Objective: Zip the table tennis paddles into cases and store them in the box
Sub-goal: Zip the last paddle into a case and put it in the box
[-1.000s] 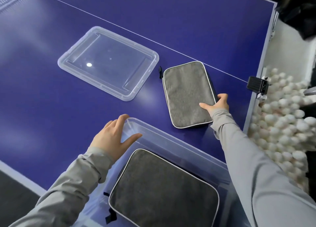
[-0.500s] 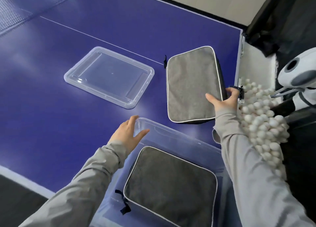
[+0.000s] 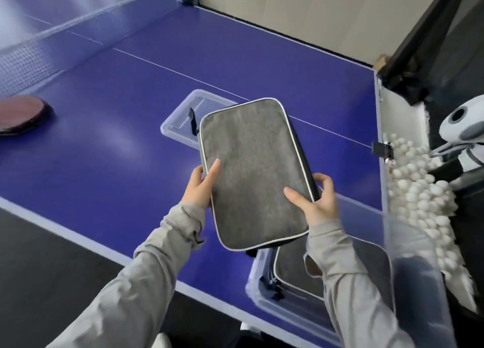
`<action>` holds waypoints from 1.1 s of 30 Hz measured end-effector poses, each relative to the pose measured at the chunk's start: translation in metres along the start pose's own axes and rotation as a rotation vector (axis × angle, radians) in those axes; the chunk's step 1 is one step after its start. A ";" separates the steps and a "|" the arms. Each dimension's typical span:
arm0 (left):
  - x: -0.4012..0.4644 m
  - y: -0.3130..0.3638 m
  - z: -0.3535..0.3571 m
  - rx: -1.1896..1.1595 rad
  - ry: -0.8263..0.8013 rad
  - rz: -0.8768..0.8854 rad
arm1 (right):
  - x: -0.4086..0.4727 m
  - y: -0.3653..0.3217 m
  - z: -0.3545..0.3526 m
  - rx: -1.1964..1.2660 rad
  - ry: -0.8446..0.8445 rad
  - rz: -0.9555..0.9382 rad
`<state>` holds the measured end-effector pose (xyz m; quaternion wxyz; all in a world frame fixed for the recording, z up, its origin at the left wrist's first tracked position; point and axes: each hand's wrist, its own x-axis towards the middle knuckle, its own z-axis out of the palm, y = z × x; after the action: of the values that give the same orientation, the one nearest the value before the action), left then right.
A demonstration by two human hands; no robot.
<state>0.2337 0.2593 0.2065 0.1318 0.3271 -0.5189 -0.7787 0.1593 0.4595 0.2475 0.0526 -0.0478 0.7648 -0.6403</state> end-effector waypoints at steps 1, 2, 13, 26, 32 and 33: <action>-0.003 0.003 -0.022 -0.043 0.039 0.006 | -0.015 0.002 0.017 0.012 -0.036 0.009; -0.007 0.006 -0.045 -0.060 0.073 0.017 | -0.030 0.005 0.034 0.019 -0.065 0.023; -0.043 0.020 -0.212 0.063 0.213 0.172 | -0.126 0.046 0.170 -0.084 -0.224 0.137; 0.023 0.069 -0.299 0.405 -0.016 0.227 | -0.013 -0.064 0.338 -0.325 -0.436 -0.316; 0.072 0.105 -0.316 0.483 -0.165 0.220 | 0.047 -0.090 0.394 -0.459 -0.716 -0.209; 0.079 0.109 -0.317 0.484 -0.185 0.214 | 0.054 -0.092 0.398 -0.451 -0.737 -0.173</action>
<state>0.3646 -0.0592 0.1964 0.0832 0.2201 -0.7312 -0.6402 0.1623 0.0478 0.2674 0.2565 -0.3470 0.8089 -0.3994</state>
